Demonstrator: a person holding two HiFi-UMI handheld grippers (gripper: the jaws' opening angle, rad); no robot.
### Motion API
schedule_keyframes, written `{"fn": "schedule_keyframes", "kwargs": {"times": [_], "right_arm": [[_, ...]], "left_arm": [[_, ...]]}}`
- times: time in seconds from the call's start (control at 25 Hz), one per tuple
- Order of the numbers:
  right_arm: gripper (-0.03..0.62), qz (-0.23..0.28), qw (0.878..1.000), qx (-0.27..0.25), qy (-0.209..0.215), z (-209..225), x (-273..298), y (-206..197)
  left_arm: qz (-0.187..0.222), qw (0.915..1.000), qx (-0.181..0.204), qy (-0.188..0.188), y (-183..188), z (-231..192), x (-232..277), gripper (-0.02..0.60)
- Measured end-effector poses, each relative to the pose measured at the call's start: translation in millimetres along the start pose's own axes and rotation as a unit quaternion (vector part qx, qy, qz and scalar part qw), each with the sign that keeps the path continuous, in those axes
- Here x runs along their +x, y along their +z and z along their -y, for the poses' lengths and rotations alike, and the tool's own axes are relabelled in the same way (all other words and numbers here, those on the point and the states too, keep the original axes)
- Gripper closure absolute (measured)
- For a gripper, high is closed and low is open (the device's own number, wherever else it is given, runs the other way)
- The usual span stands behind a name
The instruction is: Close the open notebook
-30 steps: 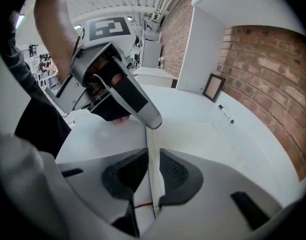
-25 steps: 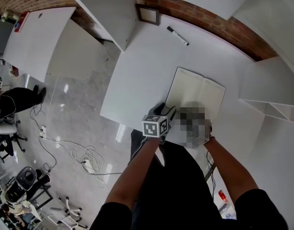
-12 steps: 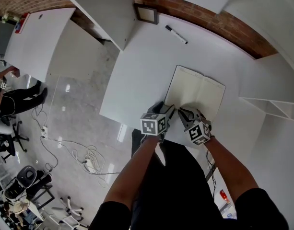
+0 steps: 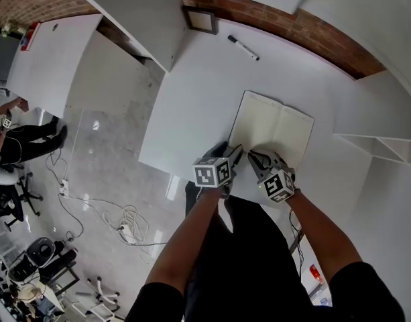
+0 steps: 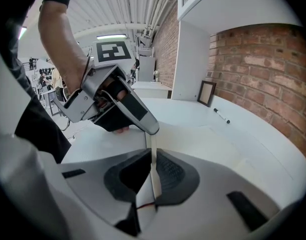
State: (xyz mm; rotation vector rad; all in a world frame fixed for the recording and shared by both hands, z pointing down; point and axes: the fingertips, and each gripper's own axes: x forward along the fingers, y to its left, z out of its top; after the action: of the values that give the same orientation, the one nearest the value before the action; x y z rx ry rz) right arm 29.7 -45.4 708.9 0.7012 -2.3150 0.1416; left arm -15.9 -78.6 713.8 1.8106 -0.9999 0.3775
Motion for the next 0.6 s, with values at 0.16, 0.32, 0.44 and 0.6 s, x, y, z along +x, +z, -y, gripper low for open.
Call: {"fn": "schedule_keyframes", "kwargs": {"times": [0.16,0.32,0.44,0.6], "right_arm": [[0.565,0.006,1.000,-0.003,0.000,-0.2,-1.3,-0.1],[0.563,0.009,1.000,-0.003,-0.001,0.0,-2.8,-1.2],[0.563,0.009,1.000,-0.001,-0.003,1.6,-2.7,-2.4],[0.562,0.010,1.000,0.000,-0.002,0.8,-3.7,-3.2]], "left_arm": [[-0.006,0.9999,-0.007,-0.011,0.1,2.5,2.2,0.347],[-0.009,0.9998,-0.016,-0.012,-0.2,4.8,6.7,0.357],[-0.007,0.9997,-0.024,-0.006,0.4,3.6,9.0,0.374],[0.001,0.9992,-0.039,-0.002,1.1,1.2,8.1,0.434]]}}
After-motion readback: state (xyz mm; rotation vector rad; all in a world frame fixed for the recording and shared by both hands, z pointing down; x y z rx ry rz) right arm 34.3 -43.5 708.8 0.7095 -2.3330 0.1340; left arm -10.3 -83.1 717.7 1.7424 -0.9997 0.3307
